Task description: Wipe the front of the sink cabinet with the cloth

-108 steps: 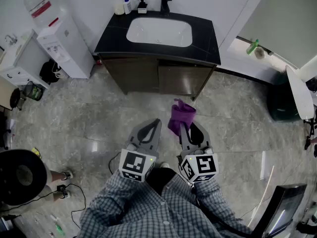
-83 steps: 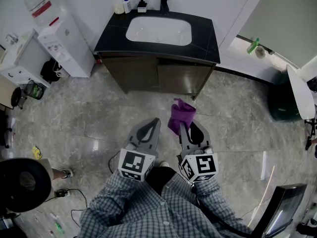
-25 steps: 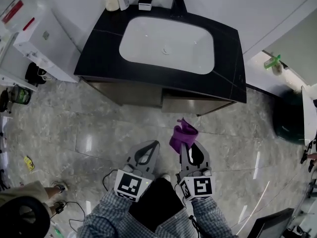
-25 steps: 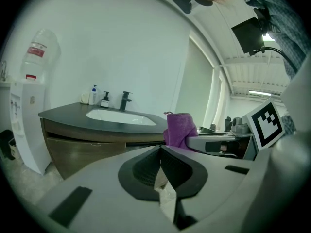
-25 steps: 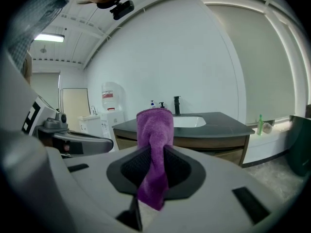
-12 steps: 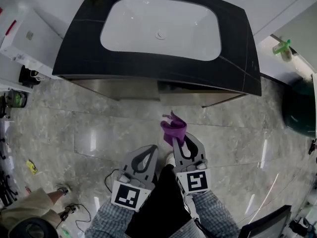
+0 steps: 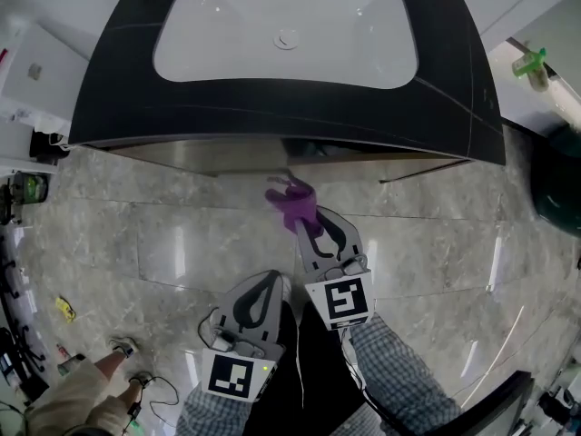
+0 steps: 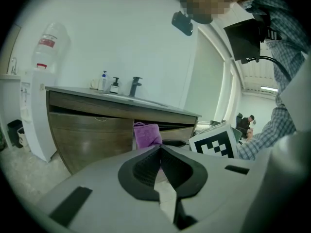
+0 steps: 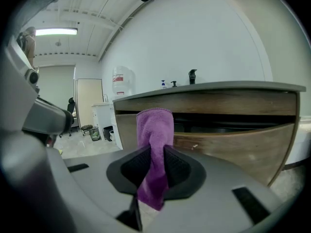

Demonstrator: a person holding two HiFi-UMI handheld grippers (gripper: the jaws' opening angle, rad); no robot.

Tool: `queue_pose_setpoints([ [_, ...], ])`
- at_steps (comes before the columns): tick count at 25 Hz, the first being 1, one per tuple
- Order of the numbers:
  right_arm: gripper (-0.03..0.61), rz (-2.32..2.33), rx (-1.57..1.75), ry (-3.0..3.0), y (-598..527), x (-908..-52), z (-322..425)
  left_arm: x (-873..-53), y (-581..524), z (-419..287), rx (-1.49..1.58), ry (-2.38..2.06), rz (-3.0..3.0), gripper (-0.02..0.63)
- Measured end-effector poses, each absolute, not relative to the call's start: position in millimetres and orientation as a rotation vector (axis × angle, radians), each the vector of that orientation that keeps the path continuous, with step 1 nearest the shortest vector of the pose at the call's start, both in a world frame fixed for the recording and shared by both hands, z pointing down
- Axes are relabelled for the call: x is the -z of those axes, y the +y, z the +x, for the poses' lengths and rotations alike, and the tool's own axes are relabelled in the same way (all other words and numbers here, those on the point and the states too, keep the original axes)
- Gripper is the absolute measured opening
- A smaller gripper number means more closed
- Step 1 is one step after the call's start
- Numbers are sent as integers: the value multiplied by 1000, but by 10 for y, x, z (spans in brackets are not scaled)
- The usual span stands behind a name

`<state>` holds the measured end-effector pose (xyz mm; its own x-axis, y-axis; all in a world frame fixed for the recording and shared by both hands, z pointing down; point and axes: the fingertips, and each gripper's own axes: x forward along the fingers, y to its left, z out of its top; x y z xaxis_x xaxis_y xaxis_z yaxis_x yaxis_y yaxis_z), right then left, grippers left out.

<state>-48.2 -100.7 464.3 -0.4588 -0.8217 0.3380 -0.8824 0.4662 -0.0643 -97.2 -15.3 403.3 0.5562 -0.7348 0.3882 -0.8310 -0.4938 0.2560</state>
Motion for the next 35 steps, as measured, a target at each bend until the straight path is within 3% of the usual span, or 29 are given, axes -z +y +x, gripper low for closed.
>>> queue_pose_setpoints([
  [11, 75, 1569, -415, -2354, -1617, -4883, -171, -4126, -327, -900, -311, -1338, 2334, 11],
  [35, 76, 1646, -314, -2220, -1579, -4906, 1108, -4220, -557, -70, -354, -1212, 2463, 11],
])
